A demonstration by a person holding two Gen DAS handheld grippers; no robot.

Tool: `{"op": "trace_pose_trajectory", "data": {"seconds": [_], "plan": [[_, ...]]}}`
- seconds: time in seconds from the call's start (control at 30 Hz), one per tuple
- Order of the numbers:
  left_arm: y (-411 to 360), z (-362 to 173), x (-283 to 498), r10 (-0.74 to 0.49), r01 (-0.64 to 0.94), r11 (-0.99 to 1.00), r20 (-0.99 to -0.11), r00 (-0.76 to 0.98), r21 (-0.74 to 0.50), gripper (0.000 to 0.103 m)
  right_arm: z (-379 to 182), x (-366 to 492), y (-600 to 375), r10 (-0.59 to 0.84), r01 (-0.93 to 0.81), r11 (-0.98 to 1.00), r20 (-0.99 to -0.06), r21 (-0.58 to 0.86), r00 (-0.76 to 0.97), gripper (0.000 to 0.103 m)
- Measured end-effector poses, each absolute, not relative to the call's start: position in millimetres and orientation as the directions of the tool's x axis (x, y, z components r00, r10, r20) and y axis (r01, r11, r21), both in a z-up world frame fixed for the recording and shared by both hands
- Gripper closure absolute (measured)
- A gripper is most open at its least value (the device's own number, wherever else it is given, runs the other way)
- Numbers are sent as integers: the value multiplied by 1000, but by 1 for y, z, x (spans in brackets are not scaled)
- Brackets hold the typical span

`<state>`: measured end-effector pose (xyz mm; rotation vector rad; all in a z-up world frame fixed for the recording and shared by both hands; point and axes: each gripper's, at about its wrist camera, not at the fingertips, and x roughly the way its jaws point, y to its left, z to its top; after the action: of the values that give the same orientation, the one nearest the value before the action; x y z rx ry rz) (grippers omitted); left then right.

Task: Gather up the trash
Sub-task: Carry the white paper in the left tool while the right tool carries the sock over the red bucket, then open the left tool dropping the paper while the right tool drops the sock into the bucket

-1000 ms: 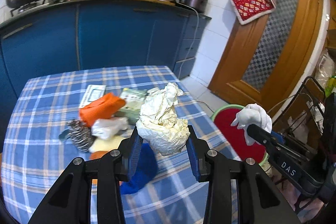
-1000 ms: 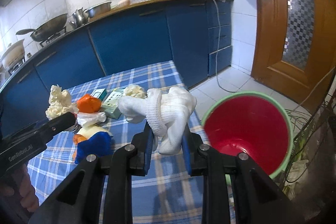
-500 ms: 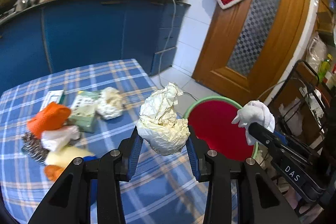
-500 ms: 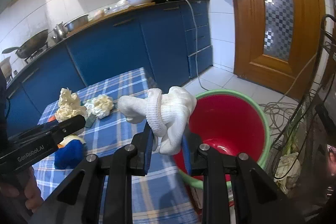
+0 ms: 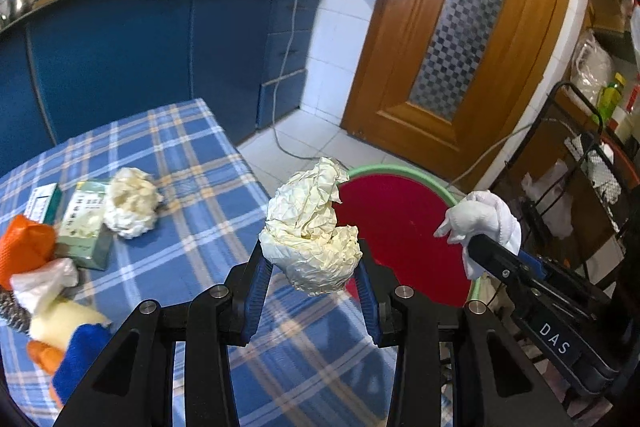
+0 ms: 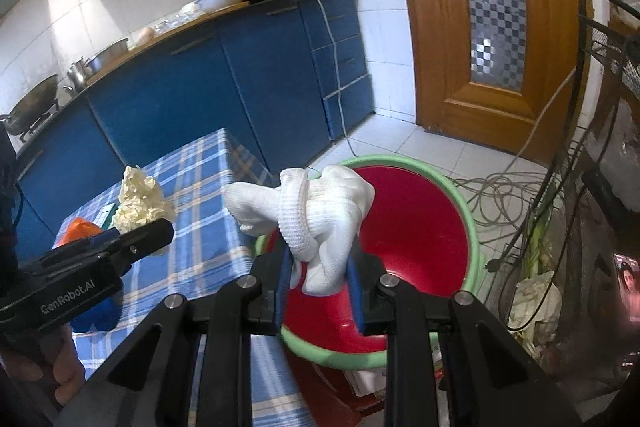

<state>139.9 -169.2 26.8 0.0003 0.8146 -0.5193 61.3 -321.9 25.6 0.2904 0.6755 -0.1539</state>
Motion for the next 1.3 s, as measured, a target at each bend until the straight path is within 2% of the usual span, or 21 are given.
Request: {"op": "trace_pose_trajectory", "data": {"seconds": [0.87, 0.97, 1.1, 1.3], "plan": [[-222, -21, 166, -426, 495, 851, -780, 459, -174, 59, -20, 65, -359, -93, 344, 915, -717, 212, 691, 75], [-225, -23, 167, -434, 504, 845, -780, 452, -179, 55, -23, 66, -361, -97, 352, 912, -724, 210, 683, 75], [-228, -24, 168, -432, 504, 846, -781, 451, -176, 43, -26, 66, -362, -98, 361, 908, -731, 211, 676, 75], [-228, -24, 167, -411, 492, 856, -787, 460, -160, 40, -28, 64, -364, -95, 366, 905, -736, 216, 670, 70]]}}
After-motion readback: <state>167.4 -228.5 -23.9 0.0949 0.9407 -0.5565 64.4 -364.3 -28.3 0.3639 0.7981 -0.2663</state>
